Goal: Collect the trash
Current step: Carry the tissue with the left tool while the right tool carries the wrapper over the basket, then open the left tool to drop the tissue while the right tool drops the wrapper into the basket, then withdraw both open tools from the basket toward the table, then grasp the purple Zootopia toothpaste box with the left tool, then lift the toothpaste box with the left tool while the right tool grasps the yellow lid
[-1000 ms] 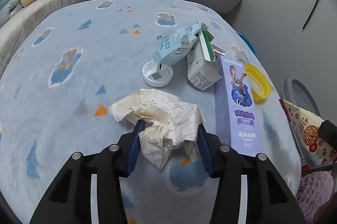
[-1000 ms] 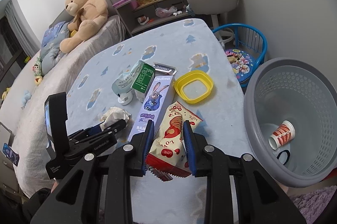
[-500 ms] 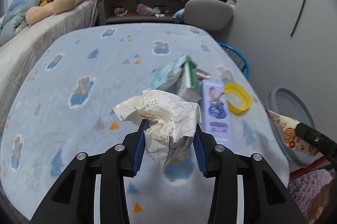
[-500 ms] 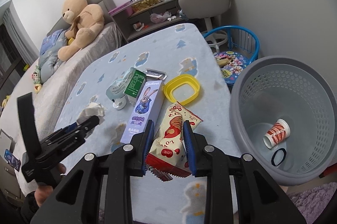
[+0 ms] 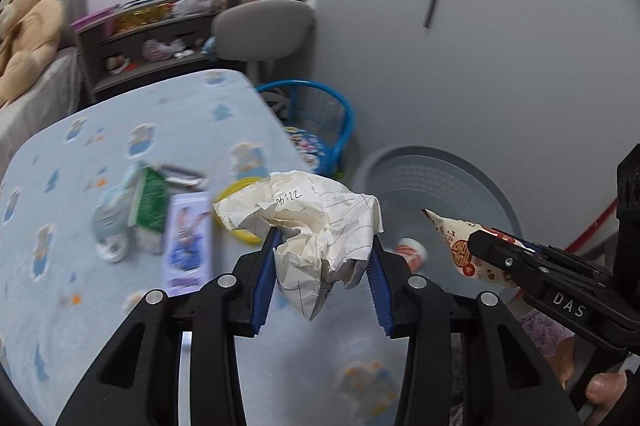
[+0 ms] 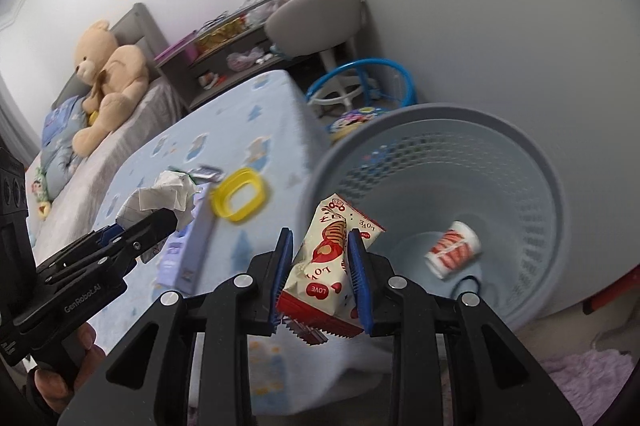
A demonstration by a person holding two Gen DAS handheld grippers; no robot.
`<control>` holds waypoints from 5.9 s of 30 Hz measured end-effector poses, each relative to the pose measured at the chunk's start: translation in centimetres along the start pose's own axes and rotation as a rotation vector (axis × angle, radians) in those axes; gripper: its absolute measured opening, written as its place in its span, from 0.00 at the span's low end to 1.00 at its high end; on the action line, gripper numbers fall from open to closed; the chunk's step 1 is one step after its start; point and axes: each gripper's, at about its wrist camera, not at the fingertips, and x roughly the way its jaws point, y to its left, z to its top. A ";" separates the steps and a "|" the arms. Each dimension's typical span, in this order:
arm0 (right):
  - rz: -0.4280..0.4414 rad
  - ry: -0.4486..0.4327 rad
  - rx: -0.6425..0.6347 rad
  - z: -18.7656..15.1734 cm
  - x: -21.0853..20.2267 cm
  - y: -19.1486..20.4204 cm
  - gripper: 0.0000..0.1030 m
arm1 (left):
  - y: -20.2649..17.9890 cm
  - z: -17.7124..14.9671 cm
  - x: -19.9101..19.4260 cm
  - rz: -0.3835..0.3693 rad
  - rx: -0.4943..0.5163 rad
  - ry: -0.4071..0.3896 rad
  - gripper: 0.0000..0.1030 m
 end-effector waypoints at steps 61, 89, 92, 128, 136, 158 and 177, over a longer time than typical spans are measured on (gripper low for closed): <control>-0.085 0.005 0.140 0.9 1.0 -10.3 0.62 | -7.7 1.9 7.4 -0.027 0.067 0.110 0.63; -0.082 -0.045 0.107 1.0 0.5 -8.5 0.66 | -1.7 0.9 2.8 0.002 -0.016 0.058 0.64; -0.084 -0.045 0.101 0.9 0.4 -8.2 0.66 | -1.3 0.8 2.2 0.015 -0.018 0.048 0.64; 0.030 0.015 -0.031 -1.8 3.1 2.1 0.71 | 11.5 -4.6 2.3 0.186 -0.221 0.162 0.64; 0.039 0.033 -0.030 -1.9 3.7 1.8 0.71 | 11.6 -4.2 5.8 0.208 -0.209 0.200 0.64; 0.011 0.074 -0.030 -2.1 4.7 2.7 0.71 | 11.3 -4.0 7.2 0.220 -0.173 0.174 0.42; 0.023 0.083 -0.212 0.7 7.9 10.1 0.78 | 13.5 -3.2 0.8 0.207 -0.191 0.010 0.42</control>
